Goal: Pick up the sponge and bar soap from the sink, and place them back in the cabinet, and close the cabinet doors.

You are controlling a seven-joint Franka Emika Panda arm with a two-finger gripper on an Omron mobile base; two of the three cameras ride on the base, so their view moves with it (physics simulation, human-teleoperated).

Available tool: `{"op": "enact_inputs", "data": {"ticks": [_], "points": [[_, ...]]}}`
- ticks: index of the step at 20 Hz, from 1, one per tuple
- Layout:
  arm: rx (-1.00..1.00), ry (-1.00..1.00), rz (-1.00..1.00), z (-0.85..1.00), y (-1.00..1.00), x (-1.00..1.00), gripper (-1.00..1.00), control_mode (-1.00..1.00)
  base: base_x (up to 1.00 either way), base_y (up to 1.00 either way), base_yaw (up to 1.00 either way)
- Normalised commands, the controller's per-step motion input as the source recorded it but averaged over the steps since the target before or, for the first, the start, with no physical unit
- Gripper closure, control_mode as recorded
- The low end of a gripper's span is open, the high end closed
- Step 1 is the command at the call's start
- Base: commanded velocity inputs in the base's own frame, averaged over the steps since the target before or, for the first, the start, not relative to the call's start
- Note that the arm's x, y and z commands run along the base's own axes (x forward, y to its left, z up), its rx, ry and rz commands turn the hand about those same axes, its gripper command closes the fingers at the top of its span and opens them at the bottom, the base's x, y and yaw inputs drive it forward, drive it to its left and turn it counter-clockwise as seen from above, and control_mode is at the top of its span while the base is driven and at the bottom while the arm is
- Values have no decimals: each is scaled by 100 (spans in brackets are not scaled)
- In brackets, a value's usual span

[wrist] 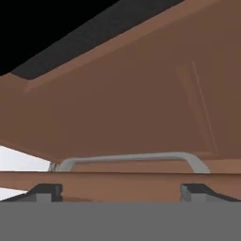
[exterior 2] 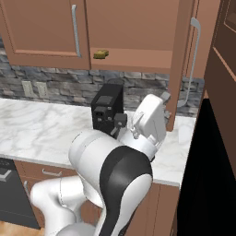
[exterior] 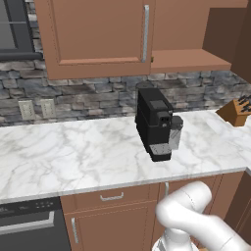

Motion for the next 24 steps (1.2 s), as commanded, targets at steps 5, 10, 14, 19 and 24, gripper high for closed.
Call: {"op": "enact_inputs", "data": {"ticks": [5, 10, 14, 19, 24], "points": [[3, 4, 6, 0, -20, 0, -100, -100, 0, 0, 0], [1, 4, 5, -2, -13, 0, -100, -100, 0, 0, 0], [0, 5, 4, -1, -8, 4, -100, -100, 0, 0, 0], [0, 7, 1, 0, 0, 7, -100, -100, 0, 0, 0], [0, 10, 8, -3, 9, 7, -100, -100, 0, 0, 0]]}}
